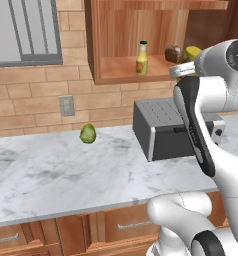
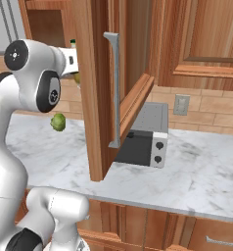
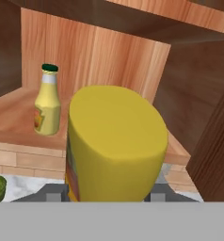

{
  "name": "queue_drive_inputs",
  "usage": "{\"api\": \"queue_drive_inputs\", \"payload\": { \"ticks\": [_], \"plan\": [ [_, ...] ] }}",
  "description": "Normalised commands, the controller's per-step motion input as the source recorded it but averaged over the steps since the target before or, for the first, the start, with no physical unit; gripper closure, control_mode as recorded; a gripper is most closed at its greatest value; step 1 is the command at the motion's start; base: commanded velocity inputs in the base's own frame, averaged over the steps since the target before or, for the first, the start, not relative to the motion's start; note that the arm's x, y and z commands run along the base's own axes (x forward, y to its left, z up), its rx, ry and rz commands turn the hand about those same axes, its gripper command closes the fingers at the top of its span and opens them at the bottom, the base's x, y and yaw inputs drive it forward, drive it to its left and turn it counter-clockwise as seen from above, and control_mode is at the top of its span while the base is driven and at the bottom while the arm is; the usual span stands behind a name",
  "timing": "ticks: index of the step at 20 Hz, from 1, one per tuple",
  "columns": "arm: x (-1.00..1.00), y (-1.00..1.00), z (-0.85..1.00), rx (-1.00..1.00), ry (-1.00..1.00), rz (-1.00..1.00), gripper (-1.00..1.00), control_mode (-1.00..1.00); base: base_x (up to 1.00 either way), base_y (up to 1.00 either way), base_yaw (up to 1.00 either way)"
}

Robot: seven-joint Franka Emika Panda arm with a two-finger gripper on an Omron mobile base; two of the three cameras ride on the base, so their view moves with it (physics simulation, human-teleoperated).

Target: Pick the mustard and mustard from the counter and place them in the cabinet.

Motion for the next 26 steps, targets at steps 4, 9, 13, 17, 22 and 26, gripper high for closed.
{"api": "queue_drive_inputs", "payload": {
  "ticks": [4,9,13,17,22,26],
  "plan": [
    [0.23,-0.02,0.0,0.0,-0.02,0.0,1.0,-1.0,0.0,0.0,0.0],
    [0.26,-0.04,0.0,0.0,-0.02,0.0,1.0,-1.0,0.0,0.0,0.0],
    [0.27,-0.05,0.0,0.0,0.0,0.0,1.0,-1.0,0.0,0.0,0.0],
    [0.35,-0.06,0.0,0.0,0.0,0.0,1.0,-1.0,0.0,0.0,0.0],
    [0.3,-0.01,-0.01,0.0,0.0,0.0,1.0,-1.0,0.0,0.0,0.0],
    [0.28,0.0,-0.06,0.0,0.0,0.0,1.0,-1.0,0.0,0.0,0.0]
  ]
}}
